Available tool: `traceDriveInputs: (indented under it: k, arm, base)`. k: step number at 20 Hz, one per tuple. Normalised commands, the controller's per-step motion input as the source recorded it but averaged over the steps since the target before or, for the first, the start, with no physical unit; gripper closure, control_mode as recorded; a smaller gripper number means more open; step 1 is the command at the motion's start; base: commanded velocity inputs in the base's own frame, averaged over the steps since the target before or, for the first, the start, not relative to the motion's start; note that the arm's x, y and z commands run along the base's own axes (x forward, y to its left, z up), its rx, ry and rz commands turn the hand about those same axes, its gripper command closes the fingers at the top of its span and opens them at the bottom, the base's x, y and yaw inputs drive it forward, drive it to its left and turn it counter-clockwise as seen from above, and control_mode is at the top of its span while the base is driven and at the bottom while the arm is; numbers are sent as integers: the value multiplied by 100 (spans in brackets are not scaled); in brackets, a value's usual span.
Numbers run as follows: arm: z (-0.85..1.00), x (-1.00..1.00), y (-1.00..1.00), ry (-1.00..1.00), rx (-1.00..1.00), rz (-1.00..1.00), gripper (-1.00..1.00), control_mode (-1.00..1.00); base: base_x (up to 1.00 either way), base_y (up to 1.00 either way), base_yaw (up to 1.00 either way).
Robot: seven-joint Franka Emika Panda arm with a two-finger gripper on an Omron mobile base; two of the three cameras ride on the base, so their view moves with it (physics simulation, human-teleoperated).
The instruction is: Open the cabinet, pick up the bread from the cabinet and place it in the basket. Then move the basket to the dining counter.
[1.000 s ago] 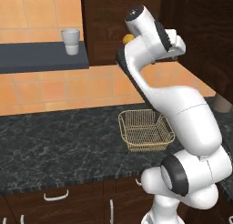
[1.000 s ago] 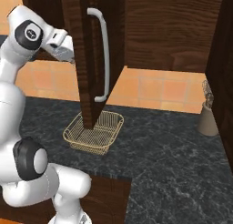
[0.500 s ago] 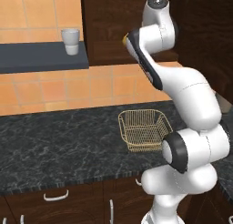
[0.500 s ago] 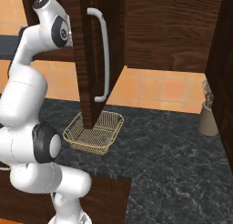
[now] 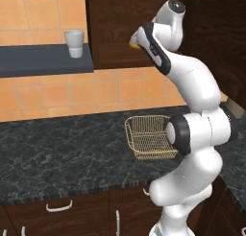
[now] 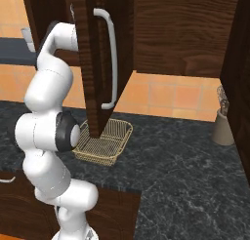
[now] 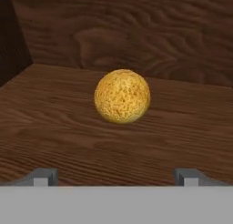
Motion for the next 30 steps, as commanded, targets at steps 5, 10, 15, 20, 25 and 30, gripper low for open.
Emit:
traceDriveInputs:
  k: [5, 10, 15, 20, 25, 30]
  arm:
    - [0, 78, 10, 0, 0, 3, -100, -100]
    - [0, 50, 25, 0, 0, 0, -100, -100]
    - [0, 49, 9, 0, 0, 0, -100, -100]
    - [0, 41, 0, 0, 0, 0, -100, -100]
    - [-9, 11, 0, 0, 0, 0, 100, -100]
    - [-30, 0, 0, 0, 0, 0, 100, -100]
  base:
    - [0, 0, 0]
    - [0, 0, 0]
    - [0, 0, 0]
    - [0, 0, 0]
    - [0, 0, 0]
    - [0, 0, 0]
